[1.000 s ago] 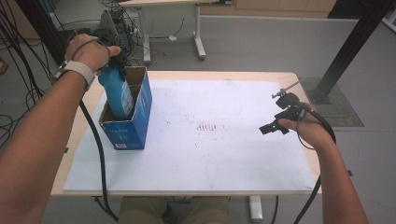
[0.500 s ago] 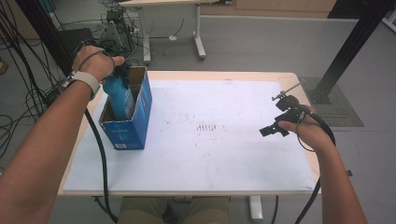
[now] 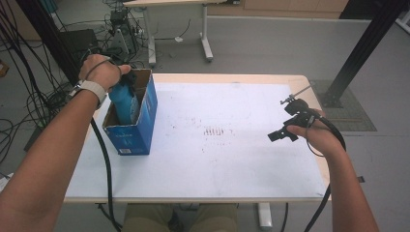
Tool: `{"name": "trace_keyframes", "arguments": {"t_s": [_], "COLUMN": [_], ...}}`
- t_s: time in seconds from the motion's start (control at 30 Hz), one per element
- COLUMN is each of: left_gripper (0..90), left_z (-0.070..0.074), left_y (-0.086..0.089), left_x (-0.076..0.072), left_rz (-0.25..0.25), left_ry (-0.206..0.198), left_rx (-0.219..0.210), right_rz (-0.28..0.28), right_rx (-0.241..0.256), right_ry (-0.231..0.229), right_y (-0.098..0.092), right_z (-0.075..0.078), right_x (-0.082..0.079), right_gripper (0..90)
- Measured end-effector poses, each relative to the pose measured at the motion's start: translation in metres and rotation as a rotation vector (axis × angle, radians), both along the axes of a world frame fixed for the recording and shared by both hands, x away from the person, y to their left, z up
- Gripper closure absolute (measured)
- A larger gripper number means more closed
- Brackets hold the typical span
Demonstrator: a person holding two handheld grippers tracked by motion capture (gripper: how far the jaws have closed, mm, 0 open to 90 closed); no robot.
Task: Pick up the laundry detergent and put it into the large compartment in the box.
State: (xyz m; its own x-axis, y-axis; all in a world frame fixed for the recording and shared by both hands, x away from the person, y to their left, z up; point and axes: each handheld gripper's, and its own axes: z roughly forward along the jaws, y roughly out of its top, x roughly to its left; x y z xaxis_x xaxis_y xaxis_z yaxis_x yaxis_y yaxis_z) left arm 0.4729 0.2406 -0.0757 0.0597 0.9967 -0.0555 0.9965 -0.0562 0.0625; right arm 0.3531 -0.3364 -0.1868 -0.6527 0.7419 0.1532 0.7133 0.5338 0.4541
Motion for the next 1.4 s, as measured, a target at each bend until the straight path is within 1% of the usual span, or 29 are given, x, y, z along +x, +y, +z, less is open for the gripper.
{"name": "trace_keyframes", "arguments": {"t_s": [0.17, 0.27, 0.37, 0.57, 0.83, 1.0, 1.4], "left_gripper": [37.5, 37.5, 37.5, 37.5, 37.5, 37.5, 37.5], "left_z": [-0.005, -0.007, -0.010, -0.016, -0.019, -0.021, -0.028], "left_y": [-0.001, -0.002, -0.003, -0.004, -0.007, -0.007, -0.004], "left_x": [0.002, 0.001, 0.003, 0.004, 0.005, 0.003, 0.004], "left_rz": [-0.009, -0.006, -0.008, -0.005, -0.010, -0.012, -0.008], "left_ry": [0.011, 0.005, 0.015, 0.021, 0.016, 0.005, 0.010], "left_rx": [0.006, 0.006, 0.010, 0.012, 0.021, 0.024, 0.017], "right_rz": [-0.003, -0.002, -0.003, 0.000, -0.003, -0.005, -0.002], "right_rx": [0.000, -0.001, -0.002, -0.001, -0.004, -0.003, -0.003], "right_ry": [0.002, 0.002, 0.005, 0.004, 0.008, 0.006, 0.005], "right_y": [-0.001, -0.001, -0.001, 0.001, 0.000, -0.001, 0.000], "right_z": [-0.001, -0.001, -0.001, 0.000, 0.000, -0.001, -0.001], "right_x": [0.000, 0.000, 0.000, 0.000, 0.000, 0.000, 0.001], "right_gripper": [8.3, 8.3, 8.3, 8.3, 8.3, 8.3, 8.3]}}
